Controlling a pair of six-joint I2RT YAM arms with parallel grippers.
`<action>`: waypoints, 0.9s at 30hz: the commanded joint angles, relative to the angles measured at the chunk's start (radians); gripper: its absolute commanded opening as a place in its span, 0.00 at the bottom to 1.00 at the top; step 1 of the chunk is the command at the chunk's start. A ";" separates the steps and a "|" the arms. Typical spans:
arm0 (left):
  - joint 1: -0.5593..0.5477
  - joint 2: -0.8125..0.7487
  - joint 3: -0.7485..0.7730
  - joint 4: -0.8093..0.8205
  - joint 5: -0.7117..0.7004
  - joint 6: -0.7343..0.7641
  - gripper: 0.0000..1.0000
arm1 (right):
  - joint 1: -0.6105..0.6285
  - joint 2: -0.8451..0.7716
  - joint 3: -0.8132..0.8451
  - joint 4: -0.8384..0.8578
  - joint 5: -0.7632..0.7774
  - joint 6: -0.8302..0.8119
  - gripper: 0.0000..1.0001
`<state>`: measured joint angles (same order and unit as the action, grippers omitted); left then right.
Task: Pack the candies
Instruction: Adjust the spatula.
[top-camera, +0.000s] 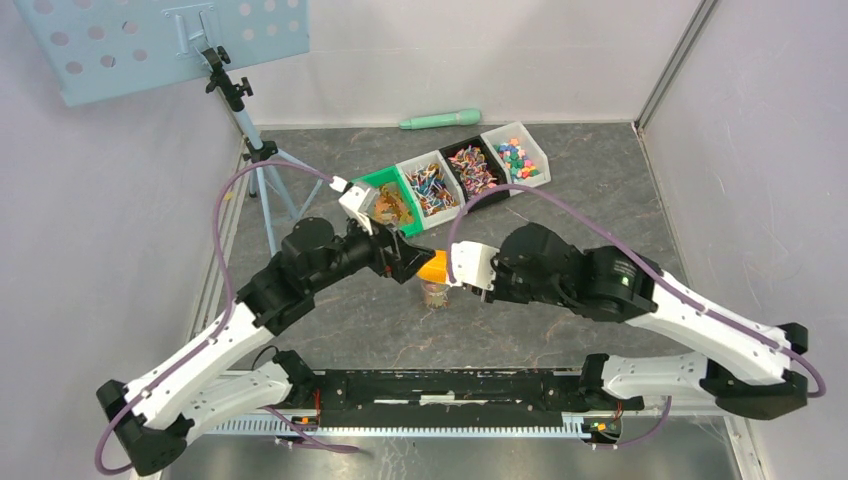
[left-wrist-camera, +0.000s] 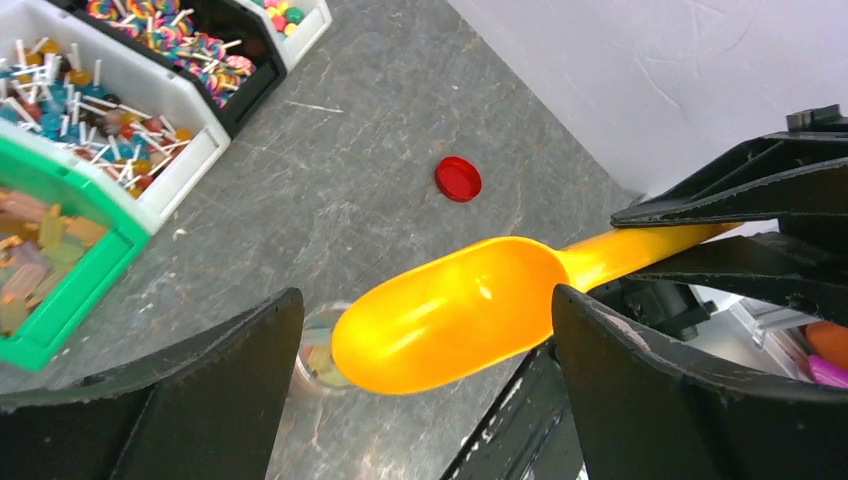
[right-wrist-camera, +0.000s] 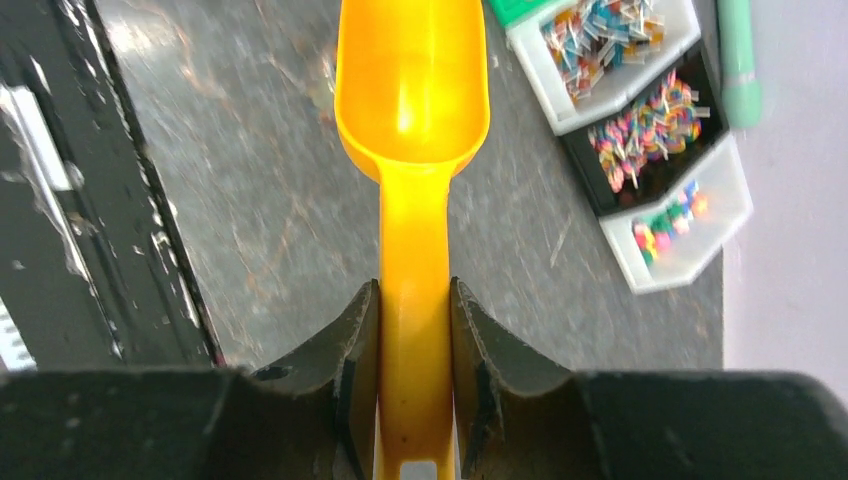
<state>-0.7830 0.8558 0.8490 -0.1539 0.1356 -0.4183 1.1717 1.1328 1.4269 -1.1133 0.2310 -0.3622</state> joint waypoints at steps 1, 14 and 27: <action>-0.004 -0.078 0.060 -0.228 -0.078 0.055 1.00 | 0.005 -0.146 -0.184 0.314 -0.155 -0.050 0.00; -0.003 -0.198 0.140 -0.411 -0.017 0.058 0.86 | 0.005 -0.323 -0.445 0.672 -0.251 -0.127 0.00; 0.014 -0.172 0.195 -0.479 -0.022 0.049 0.81 | 0.005 -0.375 -0.468 0.760 -0.264 -0.129 0.00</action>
<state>-0.7799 0.6628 0.9897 -0.6231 0.1108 -0.4011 1.1717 0.7784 0.9619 -0.4427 -0.0109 -0.4850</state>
